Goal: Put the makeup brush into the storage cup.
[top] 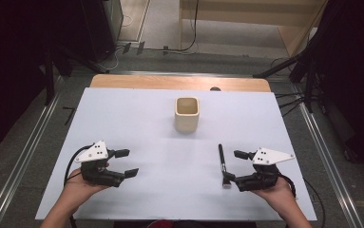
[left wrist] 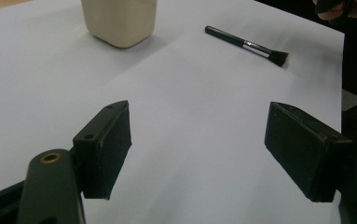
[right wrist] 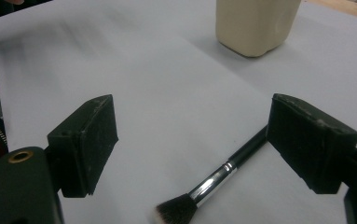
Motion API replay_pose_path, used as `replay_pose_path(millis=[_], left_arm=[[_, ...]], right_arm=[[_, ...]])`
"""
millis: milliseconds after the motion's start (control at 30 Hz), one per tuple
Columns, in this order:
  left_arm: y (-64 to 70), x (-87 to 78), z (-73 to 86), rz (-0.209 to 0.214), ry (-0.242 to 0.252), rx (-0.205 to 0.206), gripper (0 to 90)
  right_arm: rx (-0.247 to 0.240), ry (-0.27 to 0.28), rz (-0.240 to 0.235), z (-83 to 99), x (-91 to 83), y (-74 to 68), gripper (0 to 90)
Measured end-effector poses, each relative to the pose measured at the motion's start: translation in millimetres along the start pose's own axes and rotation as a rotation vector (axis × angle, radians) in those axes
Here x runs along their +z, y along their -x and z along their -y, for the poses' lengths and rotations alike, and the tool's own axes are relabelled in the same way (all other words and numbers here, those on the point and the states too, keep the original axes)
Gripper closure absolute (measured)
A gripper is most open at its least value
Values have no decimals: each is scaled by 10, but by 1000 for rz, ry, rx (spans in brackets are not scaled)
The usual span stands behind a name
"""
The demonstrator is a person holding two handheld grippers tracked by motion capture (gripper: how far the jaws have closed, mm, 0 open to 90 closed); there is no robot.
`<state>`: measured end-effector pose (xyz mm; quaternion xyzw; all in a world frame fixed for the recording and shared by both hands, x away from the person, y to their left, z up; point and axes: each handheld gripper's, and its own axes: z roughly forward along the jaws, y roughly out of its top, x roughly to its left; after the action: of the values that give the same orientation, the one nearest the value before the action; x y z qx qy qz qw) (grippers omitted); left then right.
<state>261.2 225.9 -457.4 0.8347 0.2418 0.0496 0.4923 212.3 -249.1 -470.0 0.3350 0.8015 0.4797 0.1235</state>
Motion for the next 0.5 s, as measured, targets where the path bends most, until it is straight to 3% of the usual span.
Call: replay_pose_path(millis=[500], left_arm=[[0, 6, 2, -4, -8, 1, 234]], right_arm=[[5, 1, 23, 0, 0, 14, 171]])
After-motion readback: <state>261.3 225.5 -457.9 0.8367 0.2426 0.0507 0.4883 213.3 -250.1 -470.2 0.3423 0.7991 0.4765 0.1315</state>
